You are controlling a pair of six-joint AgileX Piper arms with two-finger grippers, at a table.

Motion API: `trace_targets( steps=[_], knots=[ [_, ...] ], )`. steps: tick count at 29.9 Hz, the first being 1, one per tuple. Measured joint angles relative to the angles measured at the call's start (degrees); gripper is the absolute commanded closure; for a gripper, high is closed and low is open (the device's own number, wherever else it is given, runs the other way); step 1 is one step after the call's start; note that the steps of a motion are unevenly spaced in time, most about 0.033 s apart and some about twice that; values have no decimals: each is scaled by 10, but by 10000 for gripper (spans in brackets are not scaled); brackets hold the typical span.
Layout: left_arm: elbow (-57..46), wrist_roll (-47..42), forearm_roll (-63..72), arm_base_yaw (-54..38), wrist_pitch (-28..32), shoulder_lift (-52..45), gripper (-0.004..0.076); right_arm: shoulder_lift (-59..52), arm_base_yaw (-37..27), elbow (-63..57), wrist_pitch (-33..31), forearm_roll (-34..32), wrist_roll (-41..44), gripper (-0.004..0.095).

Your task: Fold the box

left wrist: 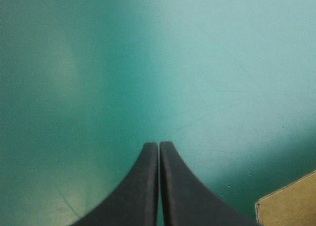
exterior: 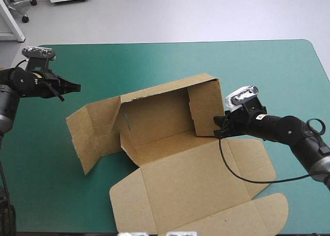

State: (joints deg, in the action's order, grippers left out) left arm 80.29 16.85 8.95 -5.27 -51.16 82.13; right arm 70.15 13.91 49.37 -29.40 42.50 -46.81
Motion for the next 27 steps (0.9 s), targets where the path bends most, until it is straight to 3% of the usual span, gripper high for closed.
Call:
trace_targets(
  steps=[10,17,27],
  knots=[
    [0,0,0,0,0,0,724,69,0,-1,55,73,-84,489],
    [0,0,0,0,0,0,724,126,-2,19,45,134,-133,489],
    [0,0,0,0,0,0,724,128,-2,53,30,138,-148,491]
  ],
)
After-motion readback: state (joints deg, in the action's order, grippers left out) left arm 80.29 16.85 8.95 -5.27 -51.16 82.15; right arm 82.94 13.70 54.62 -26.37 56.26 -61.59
